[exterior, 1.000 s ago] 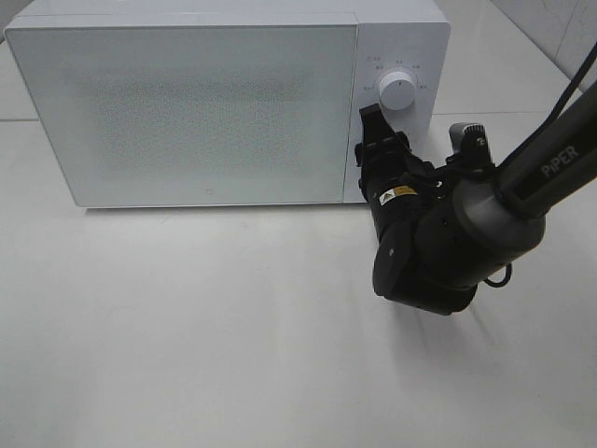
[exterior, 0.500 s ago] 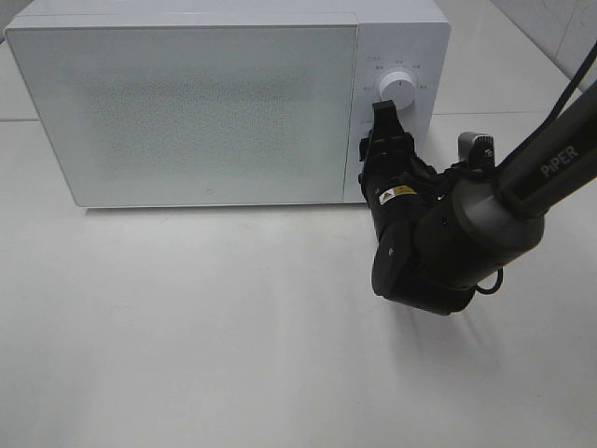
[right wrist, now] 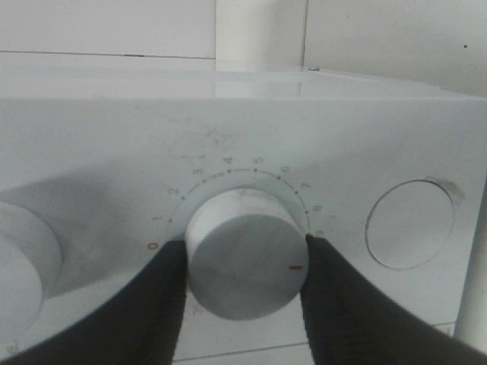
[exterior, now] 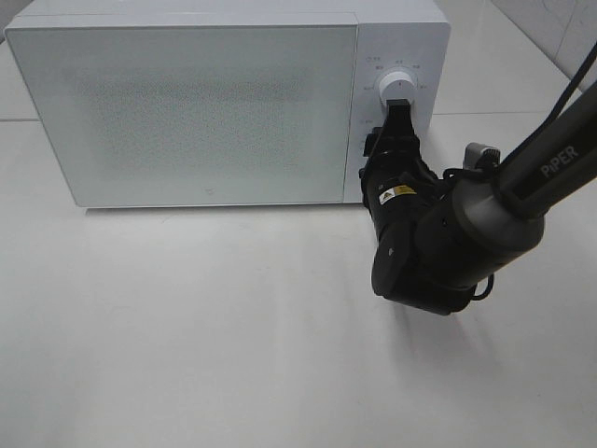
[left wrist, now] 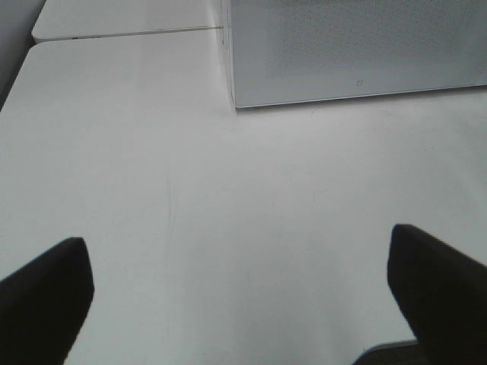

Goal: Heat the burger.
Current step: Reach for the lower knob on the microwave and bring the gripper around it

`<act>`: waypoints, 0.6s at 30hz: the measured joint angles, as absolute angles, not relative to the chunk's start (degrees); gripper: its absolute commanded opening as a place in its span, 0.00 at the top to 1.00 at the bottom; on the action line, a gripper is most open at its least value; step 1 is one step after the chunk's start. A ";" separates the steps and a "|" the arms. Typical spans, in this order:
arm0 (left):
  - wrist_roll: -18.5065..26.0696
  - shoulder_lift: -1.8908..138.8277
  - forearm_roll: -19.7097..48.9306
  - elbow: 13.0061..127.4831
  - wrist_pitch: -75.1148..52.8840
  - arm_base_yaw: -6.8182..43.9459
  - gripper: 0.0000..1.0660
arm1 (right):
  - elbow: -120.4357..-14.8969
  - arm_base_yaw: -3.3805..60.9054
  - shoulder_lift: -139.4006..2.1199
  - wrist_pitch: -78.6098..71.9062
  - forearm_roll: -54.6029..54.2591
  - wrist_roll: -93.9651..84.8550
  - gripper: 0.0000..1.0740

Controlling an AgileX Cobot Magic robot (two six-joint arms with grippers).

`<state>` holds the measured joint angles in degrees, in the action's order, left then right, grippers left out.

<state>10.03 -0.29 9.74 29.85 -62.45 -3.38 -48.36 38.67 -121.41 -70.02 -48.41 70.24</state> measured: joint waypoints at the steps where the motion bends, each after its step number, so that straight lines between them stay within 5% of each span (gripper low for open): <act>1: 10.03 -0.29 9.74 29.85 -62.45 -3.38 0.08 | -48.36 38.67 -121.41 -70.02 -48.41 71.96 0.91; 18: 10.03 -0.29 9.74 29.85 -62.45 -3.38 0.08 | -48.36 38.73 -121.41 -70.19 -48.64 76.66 0.90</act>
